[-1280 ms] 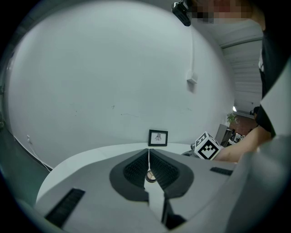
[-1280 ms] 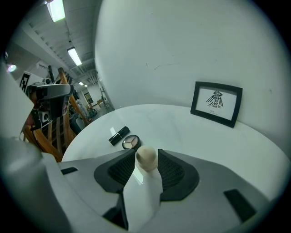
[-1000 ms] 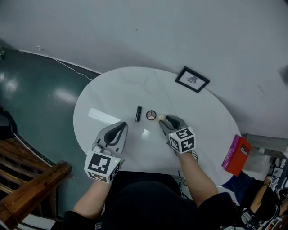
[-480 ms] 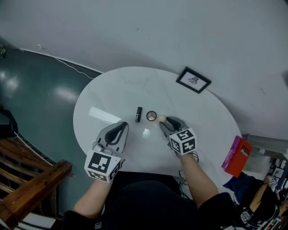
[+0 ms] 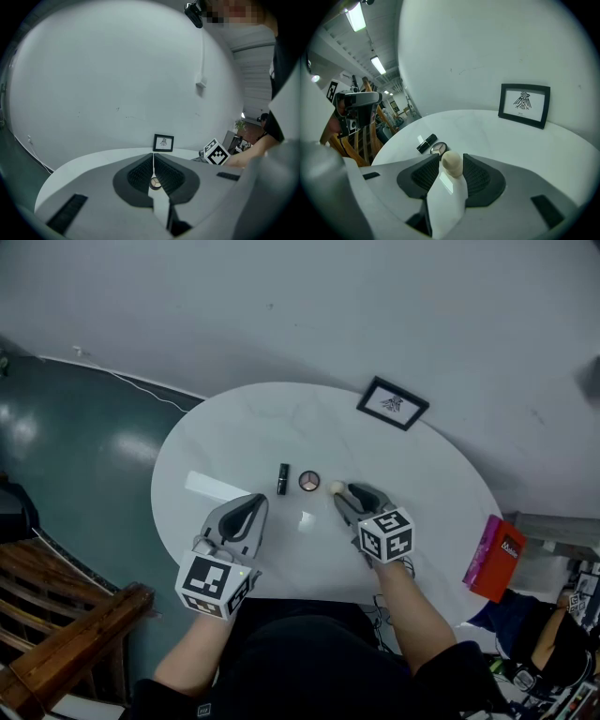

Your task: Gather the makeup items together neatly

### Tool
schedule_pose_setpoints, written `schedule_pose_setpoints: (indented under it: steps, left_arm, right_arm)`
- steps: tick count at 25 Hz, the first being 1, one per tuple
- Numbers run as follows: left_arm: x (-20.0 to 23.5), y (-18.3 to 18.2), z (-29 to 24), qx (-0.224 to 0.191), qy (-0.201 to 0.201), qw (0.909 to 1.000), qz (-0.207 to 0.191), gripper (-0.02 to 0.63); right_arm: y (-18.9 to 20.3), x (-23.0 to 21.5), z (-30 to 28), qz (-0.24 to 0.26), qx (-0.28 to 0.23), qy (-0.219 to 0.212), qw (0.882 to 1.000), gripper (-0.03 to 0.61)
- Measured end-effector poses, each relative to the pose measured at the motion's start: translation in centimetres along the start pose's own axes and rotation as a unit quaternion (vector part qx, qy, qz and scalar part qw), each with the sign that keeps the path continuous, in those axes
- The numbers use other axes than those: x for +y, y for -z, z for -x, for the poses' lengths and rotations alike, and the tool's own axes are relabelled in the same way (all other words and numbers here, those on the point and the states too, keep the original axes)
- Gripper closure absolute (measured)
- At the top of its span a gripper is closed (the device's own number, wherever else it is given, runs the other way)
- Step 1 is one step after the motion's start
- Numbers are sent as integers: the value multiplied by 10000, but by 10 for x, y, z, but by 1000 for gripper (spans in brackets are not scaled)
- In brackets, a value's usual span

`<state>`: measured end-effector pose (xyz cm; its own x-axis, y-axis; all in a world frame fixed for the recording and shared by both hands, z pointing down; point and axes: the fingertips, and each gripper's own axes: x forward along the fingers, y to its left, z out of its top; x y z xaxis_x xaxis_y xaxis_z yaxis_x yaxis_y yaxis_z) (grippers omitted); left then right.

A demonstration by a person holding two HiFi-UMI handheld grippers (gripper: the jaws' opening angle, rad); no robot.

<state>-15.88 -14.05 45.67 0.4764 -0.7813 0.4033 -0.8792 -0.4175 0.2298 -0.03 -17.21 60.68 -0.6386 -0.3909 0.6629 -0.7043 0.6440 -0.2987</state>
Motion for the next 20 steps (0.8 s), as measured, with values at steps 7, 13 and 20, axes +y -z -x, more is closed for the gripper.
schedule_pose_setpoints:
  steps: [7, 13, 20]
  left_arm:
    - [-8, -17, 20, -214, 113, 9995, -179, 597]
    - [-20, -31, 46, -461, 327, 9977, -365, 597]
    - [-35, -44, 67, -724, 549, 9940, -617, 597]
  right_arm:
    - [-26, 7, 27, -38, -463, 230, 9987, 417]
    - [-54, 25, 70, -30, -1027, 533, 9933, 420]
    - [-71, 49, 122, 27, -1529, 750, 9854, 437]
